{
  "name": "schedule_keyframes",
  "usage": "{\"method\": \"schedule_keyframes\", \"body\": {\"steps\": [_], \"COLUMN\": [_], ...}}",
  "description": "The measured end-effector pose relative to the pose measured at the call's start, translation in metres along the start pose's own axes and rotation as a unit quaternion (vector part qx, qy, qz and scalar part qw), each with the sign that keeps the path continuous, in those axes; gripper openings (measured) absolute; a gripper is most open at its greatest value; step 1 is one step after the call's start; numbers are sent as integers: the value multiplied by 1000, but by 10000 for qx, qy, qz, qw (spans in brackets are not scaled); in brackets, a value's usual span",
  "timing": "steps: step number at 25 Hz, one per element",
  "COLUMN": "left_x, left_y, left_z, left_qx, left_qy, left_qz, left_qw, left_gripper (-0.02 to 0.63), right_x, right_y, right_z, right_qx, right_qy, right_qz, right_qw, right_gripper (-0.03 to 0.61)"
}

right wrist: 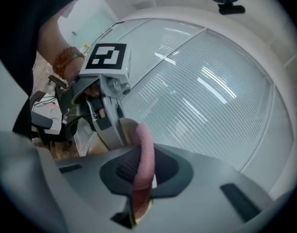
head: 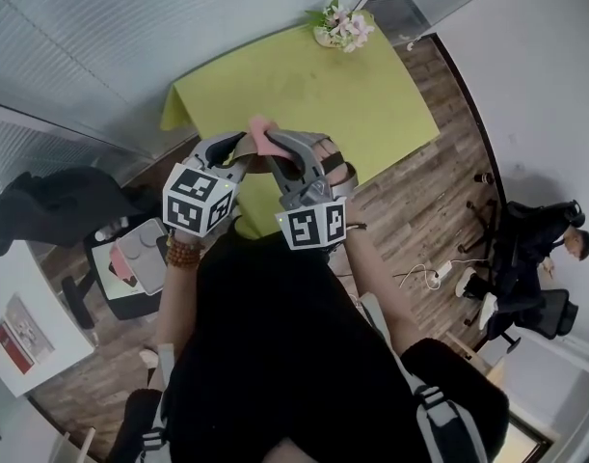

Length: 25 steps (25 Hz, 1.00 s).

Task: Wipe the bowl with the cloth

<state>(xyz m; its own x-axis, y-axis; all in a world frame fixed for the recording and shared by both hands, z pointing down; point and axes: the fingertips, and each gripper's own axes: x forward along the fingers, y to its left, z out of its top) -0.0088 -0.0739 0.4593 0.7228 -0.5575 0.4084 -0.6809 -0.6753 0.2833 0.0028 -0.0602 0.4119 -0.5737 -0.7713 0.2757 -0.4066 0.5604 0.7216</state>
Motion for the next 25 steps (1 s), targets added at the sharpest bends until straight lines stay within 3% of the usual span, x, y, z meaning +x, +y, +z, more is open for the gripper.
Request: {"method": "schedule_keyframes", "body": {"steps": [4, 7, 8, 10, 12, 15, 18, 19, 20, 21, 23, 25], "left_x": [-9, -21, -27, -40, -47, -49, -49, -47, -44, -41, -36, -31], "left_y": [7, 10, 12, 16, 19, 25, 33, 35, 34, 33, 24, 19], "left_z": [17, 34, 40, 49, 53, 51, 38, 34, 30, 29, 26, 16], "left_qx": [-513, -1229, -1506, -1940, -2292, -3027, -3940, -4142, -4162, -3957, -3014, -1730], "left_qy": [-595, -1420, -1770, -2399, -2774, -3096, -3358, -3360, -3283, -3118, -2521, -1706], "left_qz": [172, 9, -94, -222, -284, -389, -419, -427, -452, -519, -751, -659], "left_qw": [9968, 9822, 9726, 9510, 9326, 9006, 8545, 8448, 8467, 8623, 9165, 9678], "left_gripper": [77, 75, 75, 84, 89, 89, 92, 94, 95, 100, 107, 103], "right_x": [4, 1, -2, -6, -7, -5, 0, 2, 3, 5, 5, 6], "right_y": [-16, -28, -32, -40, -44, -48, -46, -44, -42, -39, -30, -17], "right_z": [-1, 5, 9, 21, 28, 27, 24, 22, 19, 17, 17, 28], "right_qx": [1246, 1972, 2248, 2968, 3434, 3683, 3886, 3860, 3667, 3235, 1838, 399], "right_qy": [-250, -566, -743, -1207, -1438, -1468, -1383, -1280, -1138, -933, -462, -387], "right_qz": [-214, -380, -453, -708, -846, -806, -676, -618, -583, -571, -568, -459], "right_qw": [9917, 9780, 9705, 9446, 9243, 9145, 9084, 9115, 9215, 9399, 9802, 9974], "right_gripper": [31, 38, 38, 38, 43, 48, 48, 48, 48, 44, 31, 29]}}
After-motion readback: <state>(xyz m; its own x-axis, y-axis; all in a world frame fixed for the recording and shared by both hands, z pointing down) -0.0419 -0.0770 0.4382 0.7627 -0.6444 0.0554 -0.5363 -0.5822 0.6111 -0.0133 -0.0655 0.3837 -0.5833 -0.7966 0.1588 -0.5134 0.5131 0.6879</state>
